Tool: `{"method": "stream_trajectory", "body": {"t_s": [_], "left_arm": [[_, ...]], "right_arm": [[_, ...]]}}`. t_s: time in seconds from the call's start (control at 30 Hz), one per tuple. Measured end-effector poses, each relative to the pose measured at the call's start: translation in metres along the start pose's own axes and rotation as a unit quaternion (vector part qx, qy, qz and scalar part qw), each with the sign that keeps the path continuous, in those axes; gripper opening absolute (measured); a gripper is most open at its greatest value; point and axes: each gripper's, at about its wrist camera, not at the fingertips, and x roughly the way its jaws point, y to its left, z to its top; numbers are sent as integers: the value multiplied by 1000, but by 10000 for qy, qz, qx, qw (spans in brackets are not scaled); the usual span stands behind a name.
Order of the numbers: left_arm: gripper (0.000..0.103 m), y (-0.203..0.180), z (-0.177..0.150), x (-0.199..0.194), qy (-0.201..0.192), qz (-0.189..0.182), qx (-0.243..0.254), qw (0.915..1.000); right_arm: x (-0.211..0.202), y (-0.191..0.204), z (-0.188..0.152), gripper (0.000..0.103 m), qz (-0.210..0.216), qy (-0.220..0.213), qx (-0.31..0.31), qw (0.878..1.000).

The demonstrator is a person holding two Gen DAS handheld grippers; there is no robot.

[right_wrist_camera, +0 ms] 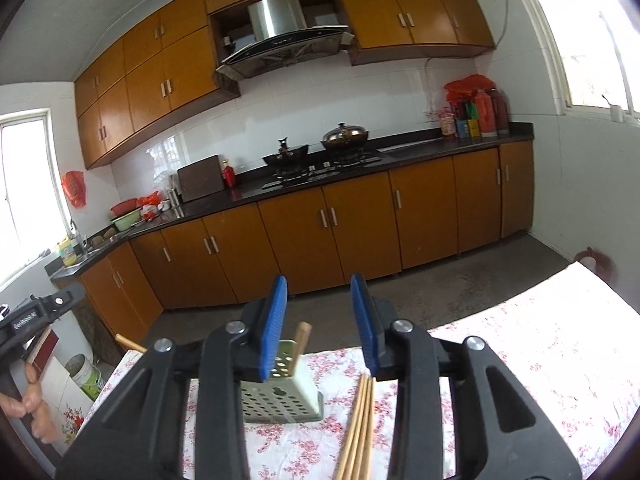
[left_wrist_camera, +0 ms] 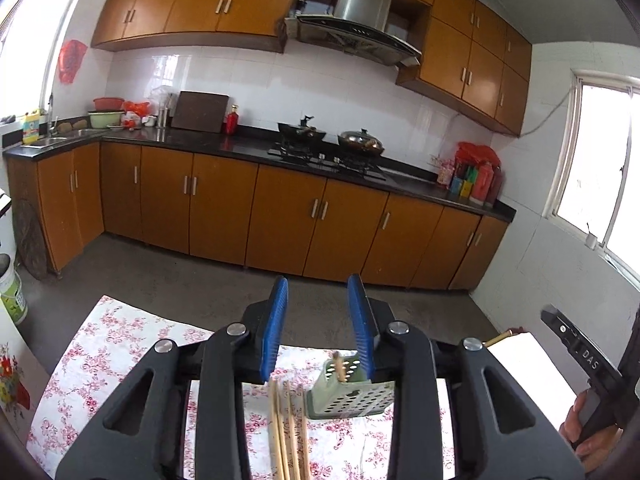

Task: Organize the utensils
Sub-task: 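Open the right tool while the left tool opens, dropping chopsticks into the holder, then move both tools back down to the chopsticks on the table, then grasp another chopstick with the right tool while the left tool grasps one too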

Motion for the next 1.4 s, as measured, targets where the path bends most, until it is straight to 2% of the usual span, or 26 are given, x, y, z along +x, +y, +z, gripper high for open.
{"method": "stream_trajectory", "body": {"t_s": [0.13, 0.23, 0.33, 0.43, 0.5, 0.6, 0.77, 0.83, 0.9, 0.93, 1.07, 1.13, 1.27, 1.4], "left_arm": [[32, 21, -10, -13, 16, 182, -118, 9998], [32, 40, -29, -14, 188, 348, -191, 9990], [32, 58, -61, -5, 566, 568, -206, 9966], [32, 71, -98, 10, 1020, 707, -172, 9921], [32, 79, -122, 18, 1330, 703, -270, 9883], [32, 88, -153, 28, 1705, 631, -418, 9824], [32, 89, -184, 34, 1986, 552, -358, 9779], [32, 87, -193, 36, 2068, 474, -328, 9767], [32, 82, -197, 38, 2133, 374, -274, 9759], [32, 79, -198, 40, 2164, 318, -260, 9754], [32, 64, -204, 48, 2319, 73, -134, 9726], [32, 57, -210, 52, 2405, 18, -65, 9706], [26, 44, -220, 60, 2566, -84, 40, 9665], [20, 37, -227, 69, 2696, -14, 133, 9629]], "right_arm": [[-9, -25, -21, 35, -376, 211, 134, 9990], [2, -43, -51, 35, -577, 685, 140, 9959], [24, -53, -93, 35, -599, 1359, 123, 9888], [47, -56, -139, 26, -419, 2069, 189, 9773], [60, -52, -165, 23, -340, 2422, 135, 9695], [73, -43, -191, 20, -307, 2712, -13, 9620], [85, -41, -216, 19, -506, 2850, -248, 9569], [85, -37, -219, 18, -537, 2782, -377, 9583], [84, -35, -221, 8, -657, 2744, -571, 9577], [85, -36, -223, 8, -737, 2720, -633, 9574], [84, -66, -210, 8, -1378, 2601, -214, 9555], [82, -82, -206, 8, -1544, 2613, 66, 9528], [80, -86, -207, 8, -1541, 2606, 23, 9531], [74, -83, -208, 8, -1550, 2579, -111, 9536]]}}
